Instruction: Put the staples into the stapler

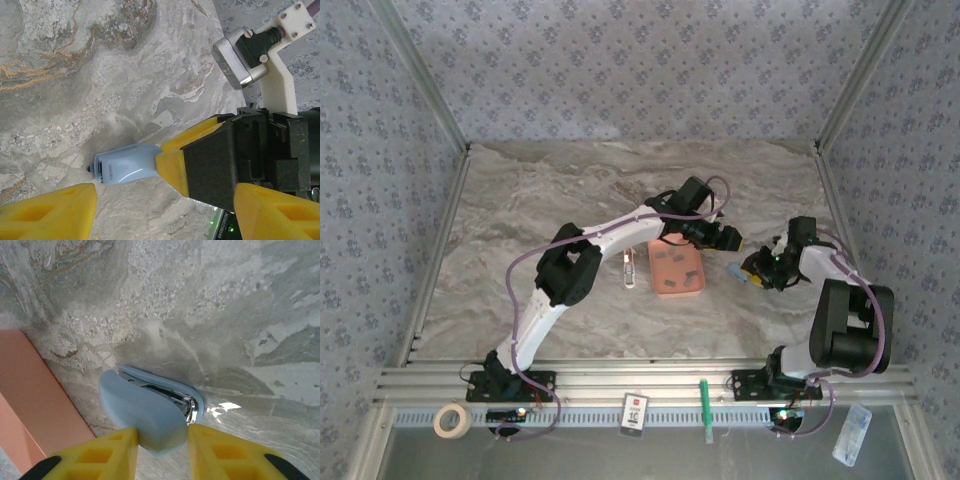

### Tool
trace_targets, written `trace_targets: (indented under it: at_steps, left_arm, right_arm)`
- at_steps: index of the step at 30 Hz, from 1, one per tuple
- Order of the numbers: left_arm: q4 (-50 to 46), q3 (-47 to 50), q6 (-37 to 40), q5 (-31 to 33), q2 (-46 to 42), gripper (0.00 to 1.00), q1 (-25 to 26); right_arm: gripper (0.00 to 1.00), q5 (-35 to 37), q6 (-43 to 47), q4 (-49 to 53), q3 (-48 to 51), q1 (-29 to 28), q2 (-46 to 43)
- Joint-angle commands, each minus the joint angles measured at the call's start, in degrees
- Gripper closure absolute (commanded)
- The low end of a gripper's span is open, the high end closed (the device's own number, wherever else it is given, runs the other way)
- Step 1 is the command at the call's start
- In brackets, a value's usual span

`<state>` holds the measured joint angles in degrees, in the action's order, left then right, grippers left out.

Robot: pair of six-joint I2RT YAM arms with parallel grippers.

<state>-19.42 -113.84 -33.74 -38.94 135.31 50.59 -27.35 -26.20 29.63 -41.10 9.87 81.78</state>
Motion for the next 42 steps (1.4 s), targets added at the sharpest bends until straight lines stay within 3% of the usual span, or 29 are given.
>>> trace_targets:
  at_steps: [1, 9, 17, 27, 34, 42]
  left_arm:
    - [0.7, 0.0, -0.2, -0.9, -3.0, 0.27, 0.0]
    - [0.5, 0.2, 0.0, -0.9, -3.5, 0.27, -0.1]
    - [0.3, 1.1, 1.0, -0.3, -6.5, 0.26, -0.8]
    - [-9.1, 5.6, 7.5, 3.7, -14.7, 0.23, -4.6]
    - [-14.8, 19.1, 12.5, 8.1, -25.2, 0.22, -10.0]
    - [-11.8, 36.3, 17.3, 14.1, -36.3, 0.22, -20.8]
  right_arm:
    - [0.71, 7.6, -0.8, 2.4, 1.5, 0.1, 2.8]
    - [0.77, 10.4, -1.3, 2.5, 2.3, -0.7, 4.0]
    - [0.61, 7.5, -1.2, 5.3, -3.0, -1.8, -3.0]
    - [0.56, 9.4, -2.5, 11.8, -7.8, -5.9, -11.6]
    - [0.56, 12.5, -7.7, 10.5, -9.5, -18.0, -15.4]
    - [0.55, 19.0, -13.7, 2.0, -8.7, -36.7, -16.1]
